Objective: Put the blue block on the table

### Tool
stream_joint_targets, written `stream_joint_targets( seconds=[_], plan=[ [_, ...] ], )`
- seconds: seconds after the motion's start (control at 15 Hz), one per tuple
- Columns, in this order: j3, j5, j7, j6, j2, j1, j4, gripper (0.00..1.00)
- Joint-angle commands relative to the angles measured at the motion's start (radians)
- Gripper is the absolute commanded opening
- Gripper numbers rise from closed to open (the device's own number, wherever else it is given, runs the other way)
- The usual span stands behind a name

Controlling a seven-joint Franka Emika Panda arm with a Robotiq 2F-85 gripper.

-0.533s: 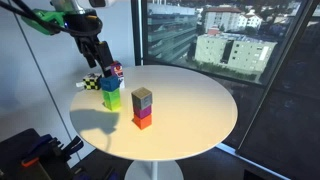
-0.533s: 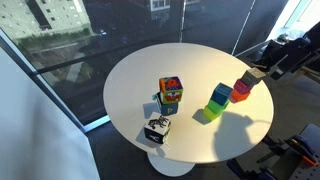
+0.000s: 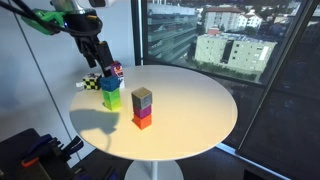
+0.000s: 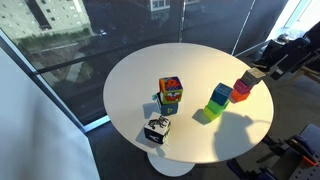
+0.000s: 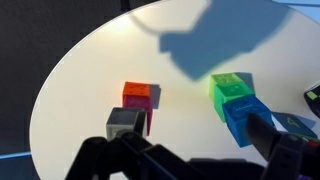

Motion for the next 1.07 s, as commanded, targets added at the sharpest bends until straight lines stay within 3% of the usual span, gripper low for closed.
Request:
stream_joint_targets(
  seconds=[0.0, 1.0],
  plan=[
    [0.009, 0.007, -0.006, -0.003, 0.000, -0.009, 0.002, 1.00],
    [0.039, 0.007, 0.015, 0.003, 0.057, 0.000, 0.039, 1.00]
  ],
)
